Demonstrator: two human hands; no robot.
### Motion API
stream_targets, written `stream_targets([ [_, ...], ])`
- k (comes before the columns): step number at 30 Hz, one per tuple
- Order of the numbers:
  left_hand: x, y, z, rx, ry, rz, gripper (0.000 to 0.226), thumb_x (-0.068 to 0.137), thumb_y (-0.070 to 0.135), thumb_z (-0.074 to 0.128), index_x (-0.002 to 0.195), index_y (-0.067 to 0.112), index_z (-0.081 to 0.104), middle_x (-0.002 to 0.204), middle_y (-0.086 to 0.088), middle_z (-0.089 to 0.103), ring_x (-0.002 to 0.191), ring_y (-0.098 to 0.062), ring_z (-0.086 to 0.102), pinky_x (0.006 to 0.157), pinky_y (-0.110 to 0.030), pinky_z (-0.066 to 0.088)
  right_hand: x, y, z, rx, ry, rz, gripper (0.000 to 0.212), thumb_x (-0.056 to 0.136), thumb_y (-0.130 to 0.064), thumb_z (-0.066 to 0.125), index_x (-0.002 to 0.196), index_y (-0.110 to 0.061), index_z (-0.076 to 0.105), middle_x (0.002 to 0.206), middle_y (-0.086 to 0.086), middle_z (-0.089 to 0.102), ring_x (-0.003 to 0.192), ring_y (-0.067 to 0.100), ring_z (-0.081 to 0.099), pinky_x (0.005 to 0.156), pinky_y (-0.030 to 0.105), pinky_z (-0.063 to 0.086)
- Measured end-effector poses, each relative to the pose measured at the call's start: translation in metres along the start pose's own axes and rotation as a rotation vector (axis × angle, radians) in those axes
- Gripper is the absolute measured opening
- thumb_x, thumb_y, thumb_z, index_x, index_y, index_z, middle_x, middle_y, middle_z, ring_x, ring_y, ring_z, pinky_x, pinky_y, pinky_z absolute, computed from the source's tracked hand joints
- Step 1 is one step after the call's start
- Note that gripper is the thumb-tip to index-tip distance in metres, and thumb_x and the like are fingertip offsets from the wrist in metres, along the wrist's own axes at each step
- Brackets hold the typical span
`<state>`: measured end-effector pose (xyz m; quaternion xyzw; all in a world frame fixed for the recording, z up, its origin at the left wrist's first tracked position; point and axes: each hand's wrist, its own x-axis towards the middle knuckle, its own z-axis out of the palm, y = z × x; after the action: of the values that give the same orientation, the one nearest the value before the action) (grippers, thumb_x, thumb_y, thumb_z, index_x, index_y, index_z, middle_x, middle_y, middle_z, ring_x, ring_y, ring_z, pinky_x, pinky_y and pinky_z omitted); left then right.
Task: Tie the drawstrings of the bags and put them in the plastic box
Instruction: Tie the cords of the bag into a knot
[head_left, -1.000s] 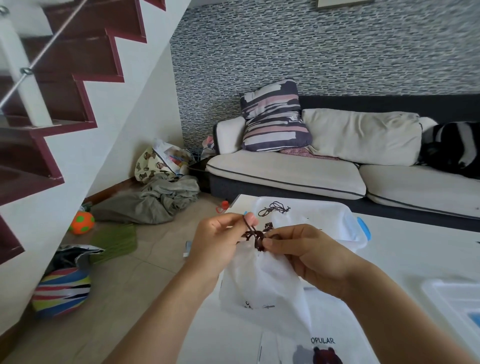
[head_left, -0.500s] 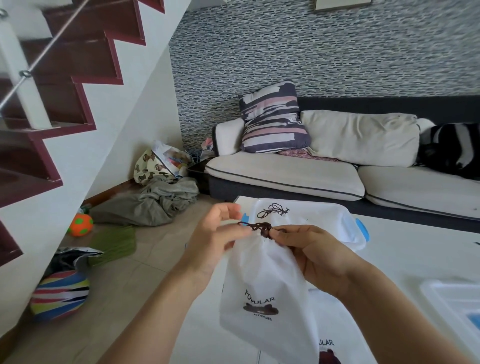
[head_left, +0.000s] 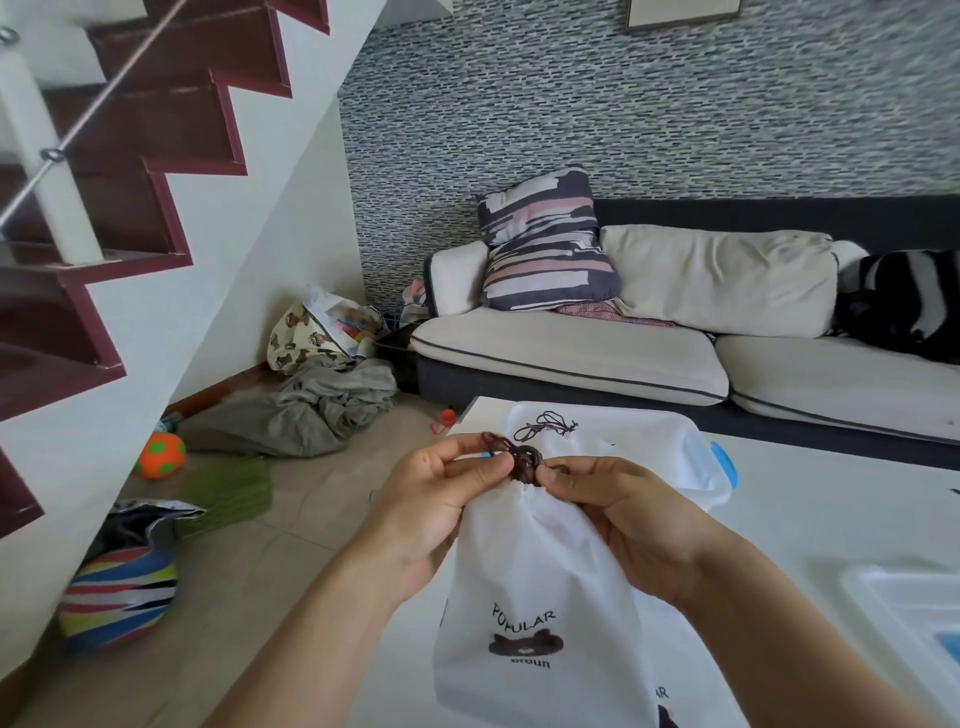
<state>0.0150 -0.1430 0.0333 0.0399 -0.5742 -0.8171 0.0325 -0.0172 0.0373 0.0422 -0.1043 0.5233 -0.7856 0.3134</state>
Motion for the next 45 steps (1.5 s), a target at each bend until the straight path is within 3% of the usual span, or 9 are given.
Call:
stream_targets([
  [6,0.0,-0.001,0.004,0.217,0.115,0.182,0.022,0.074,0.0,0.079,0.093,0.008,0.071,0.092,-0.011,0.078,0.088,-0.022,0.073,0.088,-0.032,0.056,0.002,0.001,0.001,-0.085,0.084,-0.079,0.024,0.093,-0.002,0.062,0.11,0.012,0.068,0.111,0.032,0.069,0.092,0.033,0.068,0.076,0.031,0.059],
  [13,-0.01,-0.001,0.013,0.476,0.174,0.345,0.018,0.082,-0.002,0.077,0.091,0.011,0.068,0.078,-0.002,0.078,0.075,-0.012,0.075,0.069,-0.018,0.055,0.006,0.005,0.003,-0.199,0.186,-0.154,0.019,0.092,-0.002,0.064,0.102,0.012,0.071,0.109,0.035,0.068,0.086,0.033,0.066,0.076,0.034,0.058],
  [19,-0.018,0.0,0.022,0.651,0.232,0.431,0.015,0.08,0.007,0.08,0.087,0.018,0.072,0.071,0.008,0.076,0.067,-0.009,0.073,0.059,-0.018,0.052,0.008,0.005,0.003,-0.32,0.258,-0.197,0.014,0.093,-0.004,0.065,0.094,0.006,0.076,0.106,0.034,0.068,0.089,0.038,0.066,0.092,0.046,0.052],
  [22,-0.021,-0.002,0.028,0.706,0.245,0.414,0.018,0.074,0.014,0.086,0.084,0.019,0.072,0.064,0.01,0.074,0.059,-0.001,0.069,0.055,-0.012,0.045,0.008,0.007,0.002,-0.381,0.245,-0.208,0.016,0.094,-0.002,0.062,0.096,0.005,0.076,0.104,0.029,0.072,0.104,0.046,0.067,0.103,0.052,0.048],
  [30,-0.017,-0.001,0.023,0.455,0.252,0.089,0.034,0.062,0.006,0.09,0.088,0.016,0.071,0.074,-0.002,0.077,0.067,-0.014,0.071,0.062,-0.02,0.048,0.008,0.01,0.001,-0.403,0.224,-0.155,0.014,0.093,-0.004,0.065,0.096,0.004,0.076,0.104,0.031,0.071,0.091,0.035,0.067,0.097,0.049,0.052],
  [34,-0.011,-0.001,0.018,0.283,0.224,-0.033,0.03,0.072,0.002,0.083,0.097,0.015,0.073,0.089,-0.004,0.079,0.08,-0.018,0.072,0.081,-0.031,0.053,0.007,0.005,0.0,-0.299,0.217,-0.141,0.015,0.091,-0.001,0.065,0.096,0.009,0.074,0.101,0.03,0.072,0.086,0.033,0.068,0.083,0.04,0.057],
  [38,-0.008,0.001,0.015,0.054,0.101,-0.145,0.024,0.085,0.001,0.07,0.108,0.004,0.072,0.099,-0.012,0.077,0.076,-0.017,0.071,0.06,-0.023,0.055,0.006,0.002,0.0,-0.291,0.208,-0.146,0.016,0.091,-0.003,0.065,0.098,0.008,0.075,0.103,0.028,0.073,0.089,0.032,0.069,0.09,0.043,0.057],
  [42,-0.006,-0.001,0.014,-0.027,0.025,-0.139,0.024,0.089,0.001,0.065,0.112,0.006,0.07,0.107,-0.012,0.076,0.09,-0.021,0.071,0.074,-0.029,0.056,0.005,0.004,0.001,-0.334,0.23,-0.178,0.014,0.092,-0.004,0.066,0.094,0.005,0.076,0.102,0.029,0.072,0.087,0.032,0.068,0.094,0.048,0.055],
  [45,-0.006,-0.002,0.014,0.12,0.08,-0.017,0.022,0.086,0.0,0.072,0.104,0.012,0.069,0.097,-0.007,0.077,0.087,-0.019,0.07,0.082,-0.033,0.051,0.005,0.005,0.001,-0.296,0.231,-0.182,0.017,0.094,-0.004,0.063,0.096,0.009,0.074,0.103,0.033,0.07,0.086,0.032,0.066,0.088,0.045,0.055],
])
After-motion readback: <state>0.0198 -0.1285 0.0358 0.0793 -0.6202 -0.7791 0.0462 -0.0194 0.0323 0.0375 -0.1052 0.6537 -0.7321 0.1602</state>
